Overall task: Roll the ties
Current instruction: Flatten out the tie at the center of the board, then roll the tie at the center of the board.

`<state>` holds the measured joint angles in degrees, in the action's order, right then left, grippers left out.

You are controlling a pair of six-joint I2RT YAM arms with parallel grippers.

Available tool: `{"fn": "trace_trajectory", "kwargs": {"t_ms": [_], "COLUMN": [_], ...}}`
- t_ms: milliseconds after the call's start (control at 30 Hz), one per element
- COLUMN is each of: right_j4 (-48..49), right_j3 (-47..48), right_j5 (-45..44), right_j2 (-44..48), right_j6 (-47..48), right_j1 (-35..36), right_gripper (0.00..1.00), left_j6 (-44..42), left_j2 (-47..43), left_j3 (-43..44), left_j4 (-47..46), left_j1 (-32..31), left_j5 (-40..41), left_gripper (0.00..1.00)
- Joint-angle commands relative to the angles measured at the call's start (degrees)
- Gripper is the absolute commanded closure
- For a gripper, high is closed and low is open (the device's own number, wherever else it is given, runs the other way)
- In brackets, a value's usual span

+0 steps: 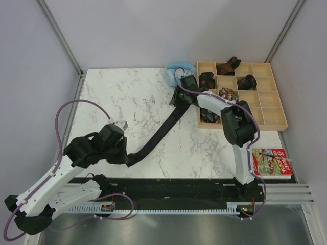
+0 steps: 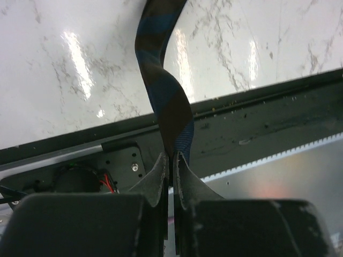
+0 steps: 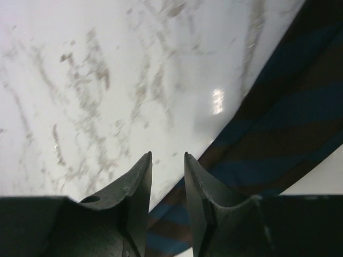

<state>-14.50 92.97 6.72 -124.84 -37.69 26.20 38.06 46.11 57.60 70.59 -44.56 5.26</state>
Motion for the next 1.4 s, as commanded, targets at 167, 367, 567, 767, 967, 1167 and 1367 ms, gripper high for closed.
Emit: {"fn": "trace_trajectory", "kwargs": {"t_ms": [167,367,567,767,967,1167,1367], "right_j4": [6.2,14.1,20.0,22.1,24.7,26.7,26.7], "right_j3": [-17.7,-29.6,-33.1,-32.7,-33.3,-34.1,-35.1], "right_j5": [2.1,0.0,-2.9,-3.5,-1.7,-0.7,-1.3], "right_j2": [22.6,28.2,26.9,23.2,19.7,18.1,17.9], "right_j6": [-10.1,-18.5,-23.9,-25.1,-26.5,-27.6,-28.0], "right_j1": [15.6,26.7,36.1,39.7,41.6,43.5,44.1], "right_gripper": [0.61,0.63,0.65,0.67,0.68,0.69,0.71], "left_j6": [-3.1,-0.6,0.8,0.1,-1.8,-5.7,-9.5], "left_j2": [-2.4,-2.2,0.4,3.6,7.2,10.8,15.9], "left_j3": [-3.7,-7.8,-9.7,-10.4,-10.3,-10.0,-8.7], "left_j4": [6.8,4.3,0.3,-3.1,-4.9,-7.6,-10.2], "left_j1": [0.3,0.3,0.3,0.3,1.2,5.5,11.6], "left_j5": [-10.4,-11.0,-11.6,-11.8,-11.0,-13.0,-15.8], "left_gripper": [0.96,0.98,0.98,0.98,0.98,0.98,0.98]}}
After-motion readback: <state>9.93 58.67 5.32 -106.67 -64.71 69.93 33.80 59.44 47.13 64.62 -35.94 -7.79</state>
